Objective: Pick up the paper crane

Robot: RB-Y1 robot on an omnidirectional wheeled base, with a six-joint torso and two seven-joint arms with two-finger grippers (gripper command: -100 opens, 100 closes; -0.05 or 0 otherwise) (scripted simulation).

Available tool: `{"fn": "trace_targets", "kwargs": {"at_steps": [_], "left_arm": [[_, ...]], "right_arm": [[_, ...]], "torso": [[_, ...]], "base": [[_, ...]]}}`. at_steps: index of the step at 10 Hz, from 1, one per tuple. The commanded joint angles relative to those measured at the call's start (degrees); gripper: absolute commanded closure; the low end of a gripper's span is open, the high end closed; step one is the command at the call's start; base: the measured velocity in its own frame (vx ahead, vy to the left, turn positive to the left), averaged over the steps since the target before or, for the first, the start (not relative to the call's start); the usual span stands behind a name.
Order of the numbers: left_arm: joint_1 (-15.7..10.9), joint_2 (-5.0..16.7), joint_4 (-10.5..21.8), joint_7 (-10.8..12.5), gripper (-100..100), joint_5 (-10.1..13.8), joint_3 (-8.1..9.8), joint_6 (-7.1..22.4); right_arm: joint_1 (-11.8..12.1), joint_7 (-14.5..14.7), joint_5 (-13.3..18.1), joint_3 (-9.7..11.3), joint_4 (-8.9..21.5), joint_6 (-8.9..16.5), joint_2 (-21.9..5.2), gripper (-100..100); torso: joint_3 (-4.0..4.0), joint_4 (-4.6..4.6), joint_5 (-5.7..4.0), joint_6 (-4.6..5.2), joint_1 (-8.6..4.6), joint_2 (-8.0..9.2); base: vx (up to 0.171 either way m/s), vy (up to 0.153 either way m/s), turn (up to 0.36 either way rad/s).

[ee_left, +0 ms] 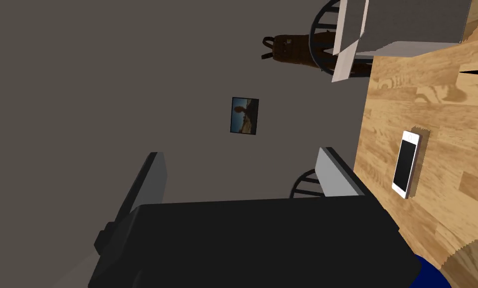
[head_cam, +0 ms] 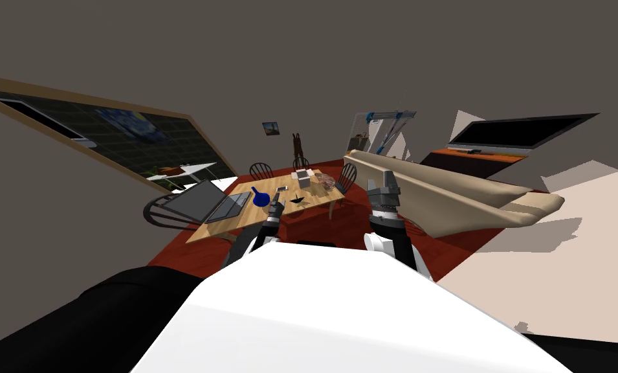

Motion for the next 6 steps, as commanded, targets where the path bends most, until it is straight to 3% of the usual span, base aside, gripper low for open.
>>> {"fn": "trace_targets", "kwargs": {"at_steps": [1, 2, 6], "left_arm": [[-0.8, -0.2, 2.3, 0.6, -100, 0.8, -0.06, 2.9], [-0.8, -0.2, 2.3, 0.6, -100, 0.8, -0.06, 3.0], [-2.5, -0.6, 6.9, 1.8, -100, 2.3, 0.51, 8.0]], "right_arm": [[0.0, 0.0, 0.0, 0.0, 0.0, 0.0, 0.0, 0], [0.0, 0.0, 0.0, 0.0, 0.0, 0.0, 0.0, 0], [0.0, 0.0, 0.0, 0.0, 0.0, 0.0, 0.0, 0]], "torso": [[0.0, 0.0, 0.0, 0.0, 0.0, 0.0], [-0.04, -0.01, -0.01, 0.0, -0.03, -0.07], [-0.01, 0.0, -0.01, 0.01, 0.01, -0.01]], "base": [[0.039, -0.059, 0.046], [0.03, -0.04, 0.018], [0.02, -0.047, 0.035]]}}
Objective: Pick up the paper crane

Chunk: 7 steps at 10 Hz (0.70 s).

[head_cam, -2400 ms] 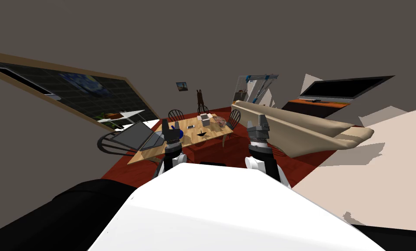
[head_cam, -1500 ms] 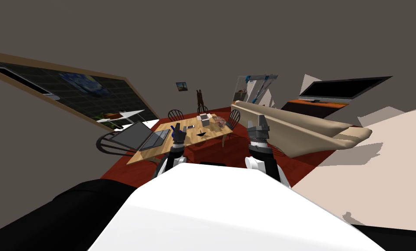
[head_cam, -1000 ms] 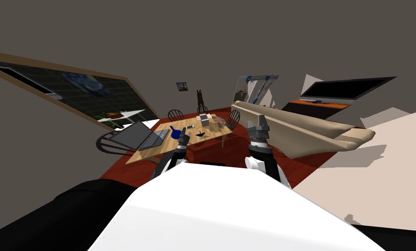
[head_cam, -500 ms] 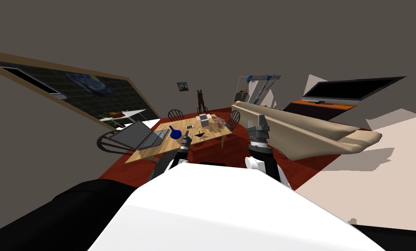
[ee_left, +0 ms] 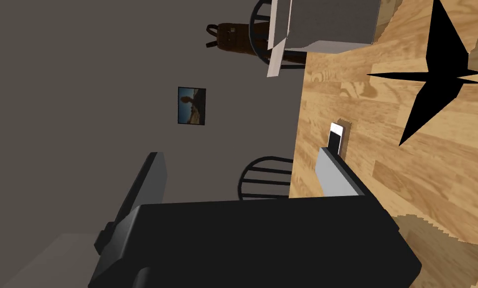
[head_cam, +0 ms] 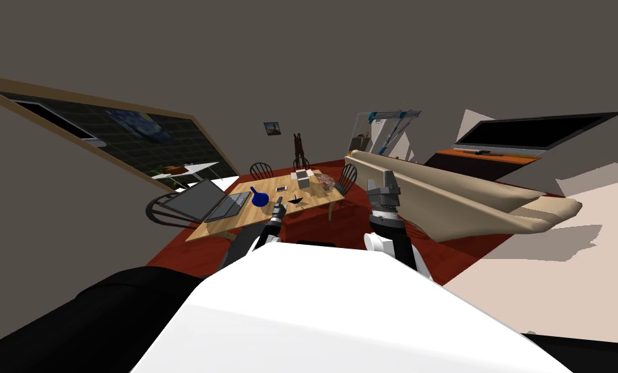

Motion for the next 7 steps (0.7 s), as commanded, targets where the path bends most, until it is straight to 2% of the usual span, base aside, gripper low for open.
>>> {"fn": "trace_targets", "kwargs": {"at_steps": [1, 3, 7], "left_arm": [[-0.4, 0.1, 1.6, 0.3, -100, 0.3, 0.14, 0.3], [-1.9, -0.2, 4.8, 1.1, -100, 1.3, 0.95, 3.7], [-5.5, -0.7, 10.9, 2.7, -100, 3.0, 3.45, 10.3]], "right_arm": [[0.0, 0.0, 0.0, 0.0, 0.0, 0.0, 0.0, 0], [0.0, 0.0, 0.0, 0.0, 0.0, 0.0, 0.0, 0], [0.0, 0.0, 0.0, 0.0, 0.0, 0.0, 0.0, 0]], "torso": [[0.0, 0.0, 0.0, 0.0, 0.0, 0.0], [-0.02, -0.01, 0.0, 0.0, 0.0, -0.04], [-0.09, -0.04, -0.05, 0.0, -0.21, -0.16]], "base": [[0.025, -0.036, 0.018], [0.044, -0.055, 0.05], [0.062, -0.099, 0.068]]}}
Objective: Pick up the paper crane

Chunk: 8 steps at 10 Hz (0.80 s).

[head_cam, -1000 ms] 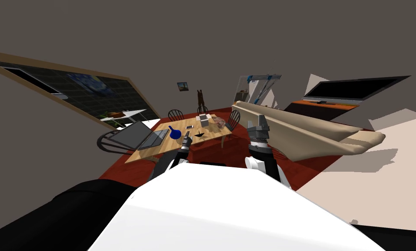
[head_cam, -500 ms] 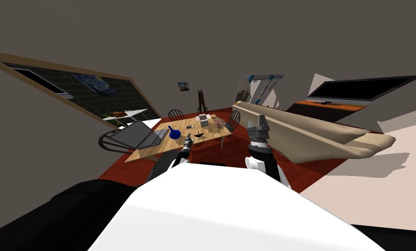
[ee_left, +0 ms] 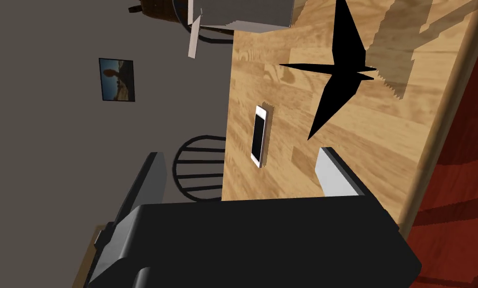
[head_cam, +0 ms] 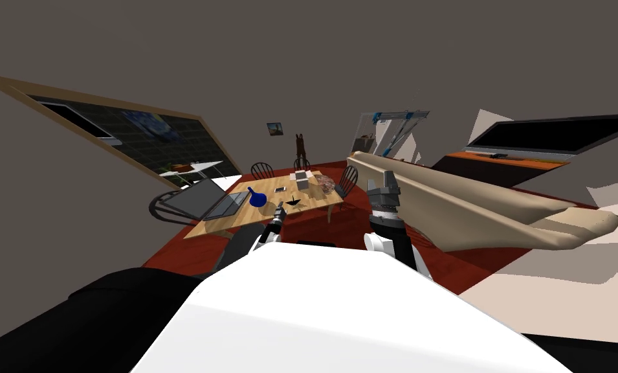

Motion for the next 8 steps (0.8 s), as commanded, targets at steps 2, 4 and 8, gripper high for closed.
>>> {"fn": "trace_targets", "kwargs": {"at_steps": [2, 4, 8], "left_arm": [[-1.7, -0.2, 3.3, 0.7, -100, 0.7, 1.16, 2.4], [-3.6, -0.6, 6.2, 1.4, -100, 1.4, 2.76, 5.4], [-7.2, -1.9, 11.8, 2.6, -100, 2.6, 5.97, 10.6]], "right_arm": [[0.0, 0.0, 0.0, 0.0, 0.0, 0.0, 0.0, 0], [0.0, 0.0, 0.0, 0.0, 0.0, 0.0, 0.0, 0], [0.0, 0.0, 0.0, 0.0, 0.0, 0.0, 0.0, 0]], "torso": [[0.04, 0.01, 0.02, 0.0, 0.11, 0.09], [0.02, 0.01, 0.03, 0.0, 0.11, 0.03], [-0.05, -0.02, 0.01, 0.0, 0.05, -0.09]], "base": [[0.04, -0.054, 0.035], [0.076, -0.077, 0.071], [0.089, -0.082, 0.061]]}}
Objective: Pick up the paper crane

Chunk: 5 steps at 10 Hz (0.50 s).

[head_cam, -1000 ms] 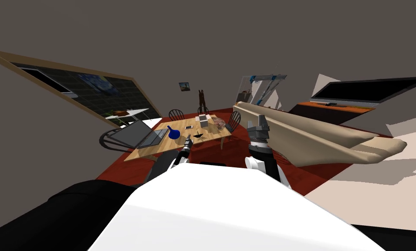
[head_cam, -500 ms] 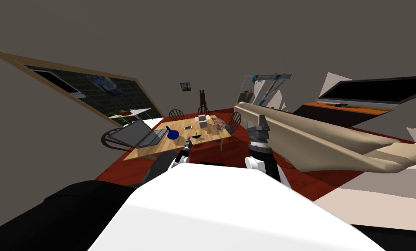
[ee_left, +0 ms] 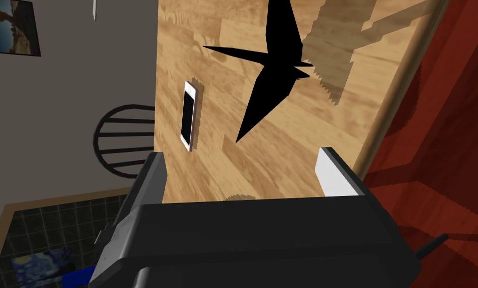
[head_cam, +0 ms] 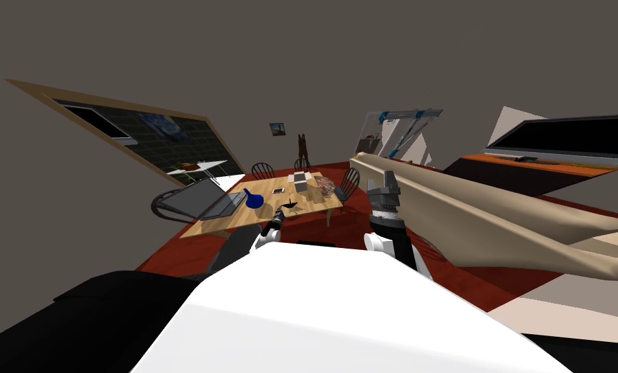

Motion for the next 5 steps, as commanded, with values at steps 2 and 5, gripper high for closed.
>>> {"fn": "trace_targets", "kwargs": {"at_steps": [2, 5], "left_arm": [[-2.1, -1.7, 3.3, 0.4, -100, 0.3, 1.88, 2.7], [-3.1, -2.7, 5.3, 0.8, -100, 0.6, 3.0, 4.4]], "right_arm": [[0.0, 0.0, 0.0, 0.0, 0.0, 0.0, 0.0, 0], [0.0, 0.0, 0.0, 0.0, 0.0, 0.0, 0.0, 0]], "torso": [[0.0, 0.0, 0.0, 0.01, 0.02, 0.01], [0.03, 0.01, 0.04, 0.01, 0.22, 0.06]], "base": [[0.105, -0.077, 0.037], [0.084, -0.027, 0.015]]}}
